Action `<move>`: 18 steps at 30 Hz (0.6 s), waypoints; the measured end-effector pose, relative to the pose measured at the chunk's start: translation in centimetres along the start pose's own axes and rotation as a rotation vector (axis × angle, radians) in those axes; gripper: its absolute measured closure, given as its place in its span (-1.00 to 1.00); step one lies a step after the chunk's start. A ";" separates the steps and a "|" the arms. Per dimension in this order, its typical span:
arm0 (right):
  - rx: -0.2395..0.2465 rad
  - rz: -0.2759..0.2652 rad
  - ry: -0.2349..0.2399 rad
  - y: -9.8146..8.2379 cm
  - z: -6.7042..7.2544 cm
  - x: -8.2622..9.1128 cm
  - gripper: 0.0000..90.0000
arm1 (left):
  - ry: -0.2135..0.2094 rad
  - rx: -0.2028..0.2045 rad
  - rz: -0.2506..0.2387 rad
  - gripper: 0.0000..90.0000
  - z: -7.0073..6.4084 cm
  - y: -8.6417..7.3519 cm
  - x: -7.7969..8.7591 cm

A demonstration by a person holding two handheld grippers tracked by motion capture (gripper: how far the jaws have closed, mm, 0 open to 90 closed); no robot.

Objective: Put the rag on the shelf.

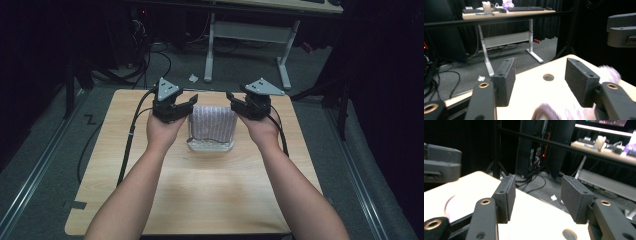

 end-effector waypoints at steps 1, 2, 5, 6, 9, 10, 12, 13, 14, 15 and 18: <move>0.001 0.002 0.002 -0.3 0.0 0.5 0.01 | -0.008 0.004 0.005 -0.09 0.1 -0.3 0.4; 0.009 0.001 0.003 -0.6 0.0 1.0 -0.01 | -0.018 0.012 0.019 -0.09 0.1 -0.7 0.9; 0.021 0.005 0.005 -1.6 0.0 2.3 -0.04 | -0.027 0.016 0.046 -0.11 0.3 -1.7 2.2; 0.016 0.011 0.007 -2.0 0.0 2.7 -0.04 | -0.026 0.005 0.050 -0.12 0.4 -2.1 2.6; 0.017 0.031 0.011 -3.5 0.0 3.7 -0.04 | -0.027 -0.006 0.059 -0.13 0.5 -3.5 3.8; 0.021 0.042 0.007 -4.1 -0.1 3.9 -0.05 | -0.036 0.006 0.067 -0.13 0.5 -4.1 4.1; 0.029 0.059 0.004 -5.2 -0.2 4.4 -0.05 | -0.042 0.008 0.086 -0.15 0.5 -5.3 4.5; 0.027 0.074 0.004 -5.7 -0.3 4.5 -0.05 | -0.047 0.004 0.101 -0.15 0.4 -6.0 4.7; 0.026 0.083 0.004 -6.3 -0.4 4.7 -0.05 | -0.052 -0.001 0.124 -0.15 0.3 -7.0 4.8; 0.031 0.088 0.000 -7.0 -0.5 5.0 -0.05 | -0.052 -0.004 0.138 -0.15 0.3 -7.7 4.9; 0.021 0.124 0.012 -8.6 -0.5 5.4 -0.06 | -0.071 0.017 0.175 -0.15 -0.3 -10.4 5.4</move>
Point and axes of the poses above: each handheld gripper's, and its own axes: x roughly backward along the jaws, y roughly out of its top, z roughly to its left, the point moved 6 cm from there along -x, roughly forward along the jaws, and after that the axes turned 6 degrees about -z, right-handed, at the moved point
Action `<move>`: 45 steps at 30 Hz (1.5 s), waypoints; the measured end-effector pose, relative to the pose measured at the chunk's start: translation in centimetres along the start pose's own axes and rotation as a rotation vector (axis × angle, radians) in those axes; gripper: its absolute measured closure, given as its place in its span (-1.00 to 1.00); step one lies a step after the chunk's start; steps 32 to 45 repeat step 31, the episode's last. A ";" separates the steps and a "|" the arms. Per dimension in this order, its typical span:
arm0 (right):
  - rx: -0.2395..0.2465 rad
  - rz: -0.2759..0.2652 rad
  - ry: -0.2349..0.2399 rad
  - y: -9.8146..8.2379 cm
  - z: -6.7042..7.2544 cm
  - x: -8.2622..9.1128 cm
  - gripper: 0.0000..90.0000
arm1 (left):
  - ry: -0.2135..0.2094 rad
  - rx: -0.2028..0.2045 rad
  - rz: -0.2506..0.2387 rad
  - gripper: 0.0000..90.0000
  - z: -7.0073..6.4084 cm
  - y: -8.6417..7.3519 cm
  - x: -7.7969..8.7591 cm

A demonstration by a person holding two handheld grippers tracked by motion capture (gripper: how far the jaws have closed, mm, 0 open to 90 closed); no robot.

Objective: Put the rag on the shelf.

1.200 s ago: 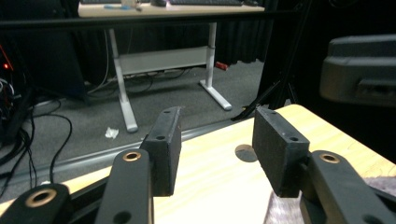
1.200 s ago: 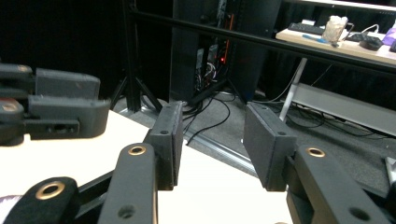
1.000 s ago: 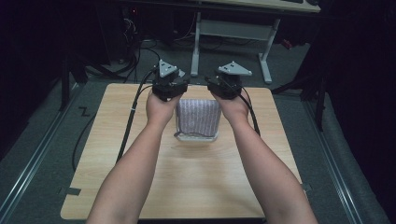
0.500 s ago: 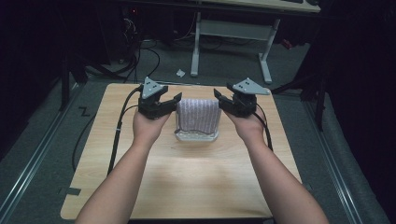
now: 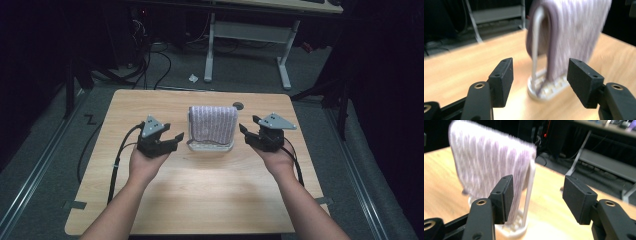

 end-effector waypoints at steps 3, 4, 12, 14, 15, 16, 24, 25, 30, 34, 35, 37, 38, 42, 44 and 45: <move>-0.001 0.028 0.006 -2.0 0.2 0.5 -0.06 | -0.019 0.015 0.043 -0.15 -0.7 -3.2 0.0; -0.010 0.038 0.007 -2.7 0.4 0.8 -0.06 | -0.022 0.018 0.062 -0.15 -0.9 -4.3 0.1; -0.030 0.122 0.013 -10.1 2.1 3.2 -0.07 | -0.051 0.058 0.140 -0.17 -2.3 -10.6 3.0; -0.044 0.126 0.005 -12.0 2.6 4.9 -0.08 | -0.034 0.065 0.155 -0.20 -2.9 -12.0 5.1; -0.048 0.109 0.004 -13.1 2.9 6.1 -0.01 | -0.041 0.079 0.174 -0.19 -3.2 -12.3 6.1; -0.033 0.121 0.001 -13.9 3.2 7.1 0.03 | -0.044 0.091 0.167 -0.22 -3.4 -12.5 7.2; -0.023 0.168 0.035 -14.7 3.7 7.8 -0.05 | -0.046 0.169 0.158 -0.24 -2.4 -13.0 7.1; -0.033 0.176 0.036 -14.8 3.6 7.4 -0.05 | -0.060 0.186 0.157 -0.26 -2.5 -12.9 7.0; -0.071 0.182 0.073 -15.3 3.7 7.3 -0.06 | -0.075 0.168 0.154 -0.28 -2.9 -13.0 7.1; -0.068 0.188 0.072 -15.5 3.7 7.3 -0.06 | -0.078 0.169 0.152 -0.28 -2.8 -12.9 7.1; -0.068 0.188 0.072 -15.5 3.7 7.3 -0.06 | -0.078 0.169 0.152 -0.28 -2.8 -12.9 7.1; -0.068 0.188 0.072 -15.5 3.7 7.3 -0.06 | -0.078 0.169 0.152 -0.28 -2.8 -12.9 7.1; -0.068 0.188 0.072 -15.5 3.7 7.3 -0.06 | -0.078 0.169 0.152 -0.28 -2.8 -12.9 7.1; -0.068 0.188 0.072 -15.5 3.7 7.3 -0.06 | -0.078 0.169 0.152 -0.28 -2.8 -12.9 7.1; -0.068 0.188 0.072 -15.5 3.7 7.3 -0.06 | -0.078 0.169 0.152 -0.28 -2.8 -12.9 7.1; -0.068 0.188 0.072 -15.5 3.7 7.3 -0.06 | -0.078 0.169 0.152 -0.28 -2.8 -12.9 7.1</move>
Point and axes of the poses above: each handheld gripper's, and its own axes: x roughly backward along the jaws, y roughly out of its top, z roughly to its left, the point moved 6 cm from there along -x, roughly forward along the jaws, and after that the axes turned 6 degrees about -z, right-handed, at the moved point
